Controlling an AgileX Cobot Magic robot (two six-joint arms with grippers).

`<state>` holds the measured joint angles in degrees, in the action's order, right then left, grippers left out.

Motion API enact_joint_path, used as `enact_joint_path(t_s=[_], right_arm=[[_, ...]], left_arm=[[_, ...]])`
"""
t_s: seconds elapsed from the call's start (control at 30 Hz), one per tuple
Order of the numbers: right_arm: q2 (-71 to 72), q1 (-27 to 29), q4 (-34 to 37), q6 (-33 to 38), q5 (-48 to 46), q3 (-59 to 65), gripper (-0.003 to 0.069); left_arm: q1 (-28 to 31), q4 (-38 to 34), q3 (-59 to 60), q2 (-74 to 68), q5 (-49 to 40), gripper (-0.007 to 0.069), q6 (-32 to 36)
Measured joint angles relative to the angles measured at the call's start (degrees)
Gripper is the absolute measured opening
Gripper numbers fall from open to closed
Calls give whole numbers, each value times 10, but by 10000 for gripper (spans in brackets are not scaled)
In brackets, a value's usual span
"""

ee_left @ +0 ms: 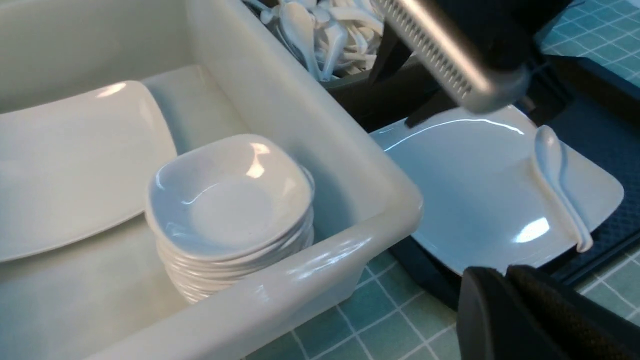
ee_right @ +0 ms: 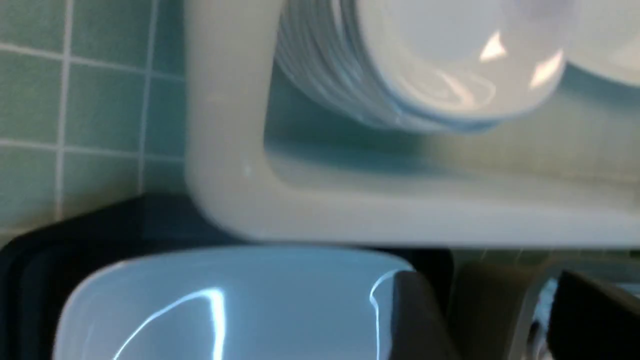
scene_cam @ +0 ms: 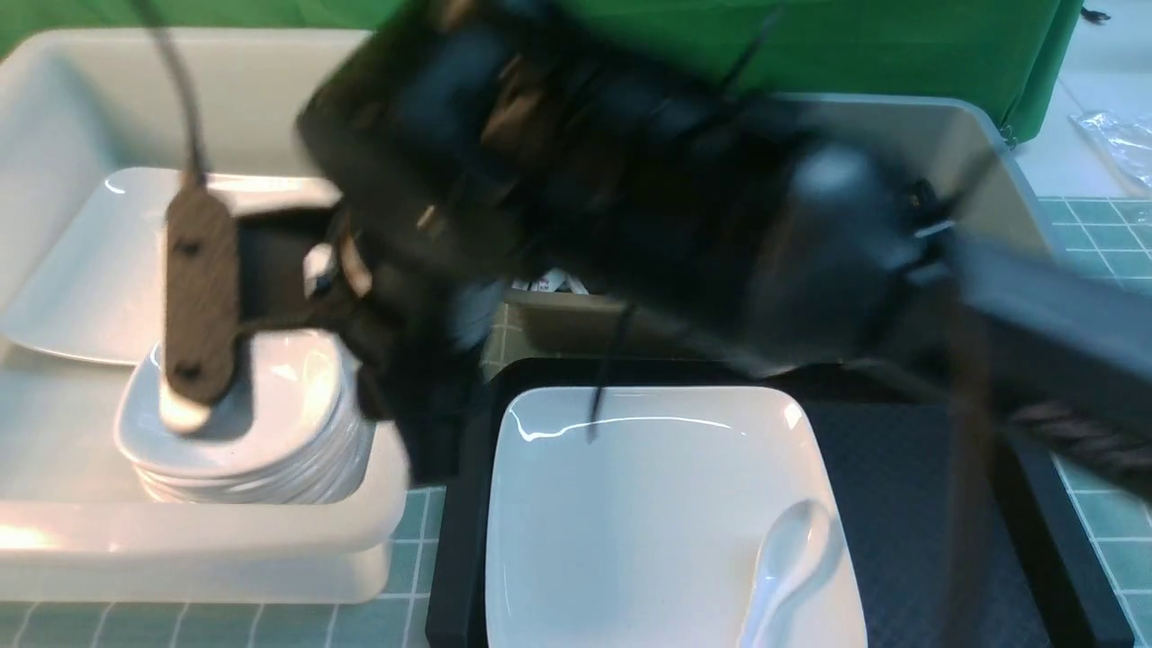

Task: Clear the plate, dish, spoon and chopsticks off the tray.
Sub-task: Use the left arm to grab a soup spoon from the plate

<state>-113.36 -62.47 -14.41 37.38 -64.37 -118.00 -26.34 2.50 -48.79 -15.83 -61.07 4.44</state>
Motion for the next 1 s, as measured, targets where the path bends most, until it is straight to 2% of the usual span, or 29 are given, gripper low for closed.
enact_joint_path(t_s=[0.03,0.07,0.17,0.23,0.33,0.37,0.5,0.63,0.7,0.77,0.83,0.93,0.97,1.0], right_arm=[[12,1,-3,-15,-5,2,296],[33,5,-7,-60,-5,9,230],[82,28,-17,-146,-5,53,125],[128,55,-20,-206,-5,112,94],[213,102,-25,-292,-4,229,83],[225,105,-25,-297,-4,237,83],[356,159,-28,-397,-3,411,84],[464,175,-29,-455,0,538,88],[509,176,-29,-469,7,583,89],[563,177,-29,-482,17,627,91],[622,177,-28,-488,22,668,95],[682,177,-27,-489,24,701,102],[689,177,-27,-489,24,704,104],[712,177,-26,-489,25,708,108]], left_arm=[[0,-7,0,-17,6,17,7],[0,-17,0,-43,13,17,16],[0,-39,0,-96,26,17,36],[0,-53,0,-138,32,17,48],[0,-71,0,-205,40,17,85],[0,-74,0,-216,42,17,89],[0,-131,0,-332,91,17,122],[-8,-224,0,-454,151,17,170],[-22,-244,0,-497,172,17,183],[-57,-254,0,-544,204,17,188],[-122,-256,-3,-611,249,17,178],[-210,-220,-47,-701,283,19,113],[-214,-217,-51,-706,284,19,108],[-237,-183,-82,-740,286,27,75]])
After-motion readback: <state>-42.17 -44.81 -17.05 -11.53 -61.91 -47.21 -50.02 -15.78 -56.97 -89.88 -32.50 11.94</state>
